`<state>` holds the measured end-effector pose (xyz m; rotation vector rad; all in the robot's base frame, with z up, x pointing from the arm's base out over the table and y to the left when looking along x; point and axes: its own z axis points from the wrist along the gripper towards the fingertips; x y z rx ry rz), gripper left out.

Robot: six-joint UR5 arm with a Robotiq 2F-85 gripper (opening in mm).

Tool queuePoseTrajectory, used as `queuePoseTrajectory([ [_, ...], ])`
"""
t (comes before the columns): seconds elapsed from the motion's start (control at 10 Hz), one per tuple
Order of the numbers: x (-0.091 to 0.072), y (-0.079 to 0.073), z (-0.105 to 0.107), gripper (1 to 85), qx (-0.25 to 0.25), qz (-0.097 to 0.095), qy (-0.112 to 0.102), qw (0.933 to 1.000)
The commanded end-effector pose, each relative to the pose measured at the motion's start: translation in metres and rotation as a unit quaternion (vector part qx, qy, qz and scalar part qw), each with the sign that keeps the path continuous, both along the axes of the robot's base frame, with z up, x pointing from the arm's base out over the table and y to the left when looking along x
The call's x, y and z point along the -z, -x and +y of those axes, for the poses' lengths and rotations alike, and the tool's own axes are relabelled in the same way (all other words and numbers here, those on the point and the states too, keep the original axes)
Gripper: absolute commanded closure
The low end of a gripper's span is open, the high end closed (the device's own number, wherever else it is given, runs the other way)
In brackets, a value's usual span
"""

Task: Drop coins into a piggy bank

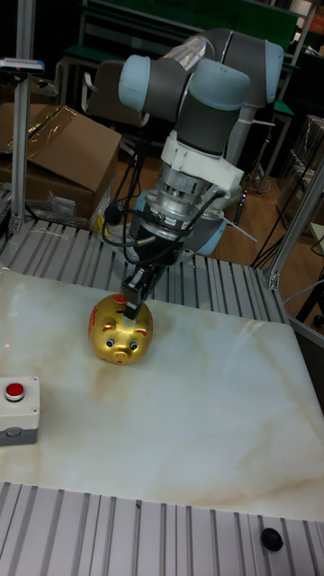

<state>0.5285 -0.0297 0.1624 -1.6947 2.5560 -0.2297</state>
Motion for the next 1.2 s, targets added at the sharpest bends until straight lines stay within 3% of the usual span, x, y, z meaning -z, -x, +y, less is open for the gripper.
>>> queuePoseTrajectory([
  [0.0, -0.002, -0.011, 0.034, 84.7, -0.070, -0.020, -0.057, 0.9957],
  [0.3, -0.004, -0.016, 0.044, 84.7, -0.108, -0.032, -0.069, 0.9913],
  [0.4, -0.003, -0.014, 0.040, 84.7, -0.118, -0.028, -0.060, 0.9908],
  [0.7, 0.000, 0.000, 0.025, 84.7, -0.117, 0.003, -0.034, 0.9926],
  [1.1, -0.007, 0.039, 0.012, 84.7, -0.125, 0.037, -0.014, 0.9914],
])
